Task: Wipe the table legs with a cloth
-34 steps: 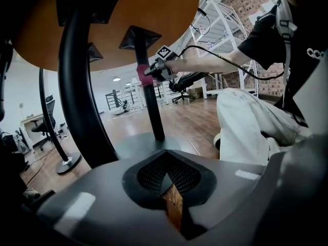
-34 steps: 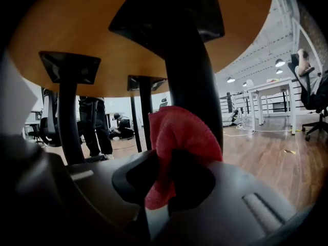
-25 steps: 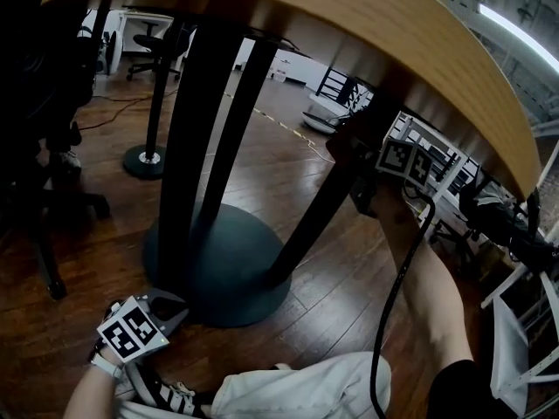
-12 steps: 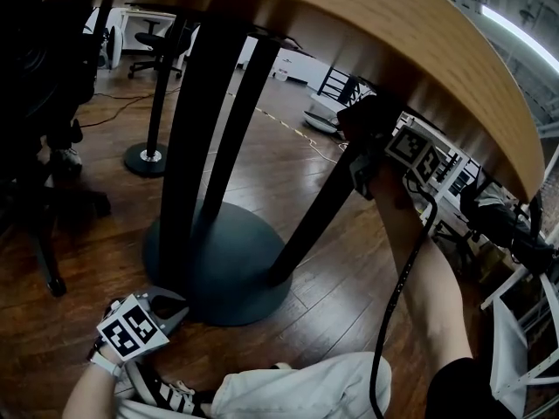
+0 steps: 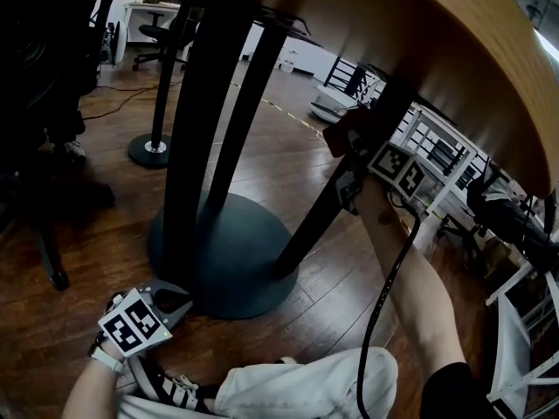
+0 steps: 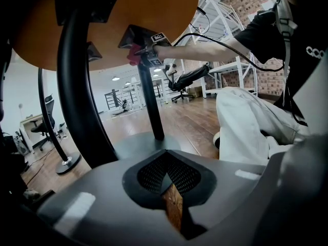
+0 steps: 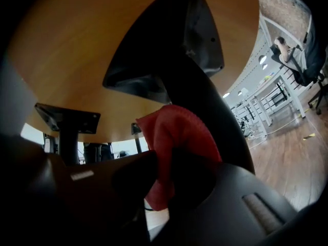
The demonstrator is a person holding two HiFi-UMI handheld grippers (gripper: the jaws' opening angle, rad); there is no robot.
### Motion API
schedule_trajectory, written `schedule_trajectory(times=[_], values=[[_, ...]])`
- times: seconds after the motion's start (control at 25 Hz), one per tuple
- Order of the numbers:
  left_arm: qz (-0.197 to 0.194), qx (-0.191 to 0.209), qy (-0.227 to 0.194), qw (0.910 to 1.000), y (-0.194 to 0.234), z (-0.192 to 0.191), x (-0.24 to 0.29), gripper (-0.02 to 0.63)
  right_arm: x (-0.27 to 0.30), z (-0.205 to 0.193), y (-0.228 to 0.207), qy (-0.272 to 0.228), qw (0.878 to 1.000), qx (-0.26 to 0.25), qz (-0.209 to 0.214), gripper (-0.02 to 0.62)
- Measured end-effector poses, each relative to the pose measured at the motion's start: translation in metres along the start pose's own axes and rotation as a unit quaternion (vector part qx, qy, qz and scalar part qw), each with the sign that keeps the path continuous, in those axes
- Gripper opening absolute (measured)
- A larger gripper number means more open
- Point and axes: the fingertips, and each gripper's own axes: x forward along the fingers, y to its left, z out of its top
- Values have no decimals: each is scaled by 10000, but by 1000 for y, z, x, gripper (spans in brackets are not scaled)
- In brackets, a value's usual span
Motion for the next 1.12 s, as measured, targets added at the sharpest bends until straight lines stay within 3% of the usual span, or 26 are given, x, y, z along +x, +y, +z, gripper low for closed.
schedule_trajectory(times=[0.6,1.12], values=[[-40,-53,91,9999,-3,-4,2,-8,-20,-184,-64,1189,9911,103,-594,48],[-171,-111,281,9994,-3,-15,12,-8,-44,-341,-119,2389,9642,-355,-1094,48]])
